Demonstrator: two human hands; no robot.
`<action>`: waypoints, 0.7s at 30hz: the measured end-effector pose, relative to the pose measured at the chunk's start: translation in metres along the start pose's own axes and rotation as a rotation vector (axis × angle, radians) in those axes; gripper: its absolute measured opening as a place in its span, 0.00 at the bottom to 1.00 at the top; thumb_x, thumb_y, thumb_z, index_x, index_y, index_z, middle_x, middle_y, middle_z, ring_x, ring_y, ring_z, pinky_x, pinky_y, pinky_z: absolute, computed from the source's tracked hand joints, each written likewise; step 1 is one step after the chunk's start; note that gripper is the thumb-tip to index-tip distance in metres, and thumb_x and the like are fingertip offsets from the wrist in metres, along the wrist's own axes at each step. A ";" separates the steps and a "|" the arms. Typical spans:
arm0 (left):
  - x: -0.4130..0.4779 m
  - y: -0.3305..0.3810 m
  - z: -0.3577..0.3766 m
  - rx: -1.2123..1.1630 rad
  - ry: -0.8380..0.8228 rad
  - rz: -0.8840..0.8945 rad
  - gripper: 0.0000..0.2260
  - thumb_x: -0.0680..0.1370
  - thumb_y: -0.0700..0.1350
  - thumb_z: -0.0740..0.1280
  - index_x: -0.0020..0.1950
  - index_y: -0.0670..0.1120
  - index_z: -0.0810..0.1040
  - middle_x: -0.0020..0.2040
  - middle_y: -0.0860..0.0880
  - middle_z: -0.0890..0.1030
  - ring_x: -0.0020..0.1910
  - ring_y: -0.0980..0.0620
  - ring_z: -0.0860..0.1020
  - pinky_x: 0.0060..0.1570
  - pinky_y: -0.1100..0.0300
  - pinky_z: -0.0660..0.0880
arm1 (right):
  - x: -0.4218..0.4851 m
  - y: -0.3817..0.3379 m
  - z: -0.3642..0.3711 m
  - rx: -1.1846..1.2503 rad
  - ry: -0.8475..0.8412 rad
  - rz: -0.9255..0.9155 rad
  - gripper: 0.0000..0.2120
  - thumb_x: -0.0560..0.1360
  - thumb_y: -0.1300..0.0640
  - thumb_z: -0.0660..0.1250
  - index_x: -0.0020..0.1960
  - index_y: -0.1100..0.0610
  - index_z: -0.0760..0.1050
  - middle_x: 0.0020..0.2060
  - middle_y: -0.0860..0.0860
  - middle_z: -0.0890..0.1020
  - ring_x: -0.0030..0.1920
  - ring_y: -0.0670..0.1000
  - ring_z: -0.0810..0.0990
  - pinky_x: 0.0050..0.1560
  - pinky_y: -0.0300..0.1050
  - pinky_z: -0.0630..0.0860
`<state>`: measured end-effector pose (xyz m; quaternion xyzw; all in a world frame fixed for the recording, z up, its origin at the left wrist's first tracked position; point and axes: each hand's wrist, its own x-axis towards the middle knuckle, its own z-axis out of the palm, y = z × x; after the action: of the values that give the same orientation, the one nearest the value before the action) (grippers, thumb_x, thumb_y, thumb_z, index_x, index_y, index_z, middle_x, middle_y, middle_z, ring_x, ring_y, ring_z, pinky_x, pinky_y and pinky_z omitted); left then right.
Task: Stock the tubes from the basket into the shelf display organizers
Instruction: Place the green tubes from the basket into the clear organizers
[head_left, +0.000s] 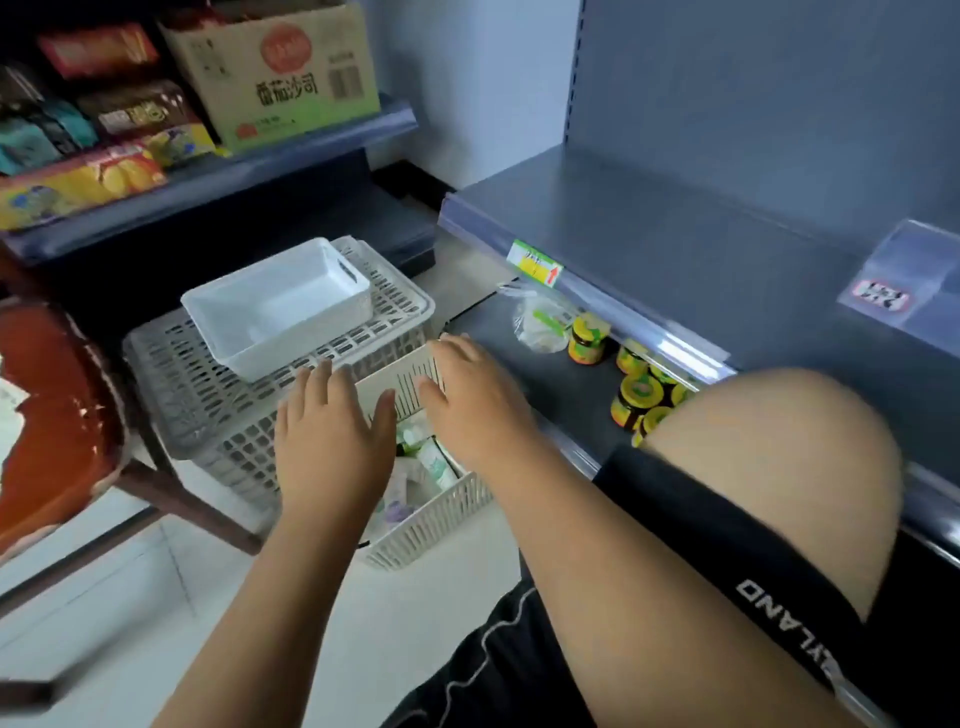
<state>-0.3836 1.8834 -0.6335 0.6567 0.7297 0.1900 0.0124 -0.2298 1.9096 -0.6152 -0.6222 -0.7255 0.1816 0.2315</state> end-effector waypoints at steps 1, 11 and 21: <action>0.000 -0.012 0.016 0.005 -0.043 -0.025 0.27 0.82 0.60 0.58 0.74 0.42 0.69 0.77 0.42 0.69 0.79 0.41 0.61 0.77 0.41 0.59 | 0.004 0.012 0.015 -0.025 -0.073 0.056 0.14 0.81 0.51 0.61 0.63 0.56 0.74 0.64 0.53 0.76 0.64 0.57 0.74 0.58 0.50 0.73; 0.008 -0.068 0.159 -0.008 -0.455 -0.269 0.24 0.82 0.56 0.61 0.72 0.42 0.70 0.73 0.43 0.72 0.75 0.41 0.66 0.73 0.45 0.64 | 0.056 0.085 0.101 0.010 -0.419 0.434 0.14 0.82 0.56 0.58 0.65 0.56 0.74 0.54 0.55 0.80 0.55 0.59 0.79 0.48 0.46 0.72; 0.059 -0.078 0.293 -0.018 -0.761 -0.321 0.21 0.80 0.50 0.60 0.72 0.46 0.70 0.72 0.42 0.71 0.72 0.41 0.68 0.72 0.47 0.66 | 0.121 0.160 0.186 0.098 -0.565 0.658 0.16 0.80 0.63 0.58 0.66 0.59 0.74 0.55 0.57 0.79 0.51 0.56 0.78 0.52 0.49 0.78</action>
<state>-0.3873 2.0116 -0.9147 0.5578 0.7645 -0.0643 0.3168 -0.2181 2.0589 -0.8440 -0.7344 -0.5138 0.4431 -0.0172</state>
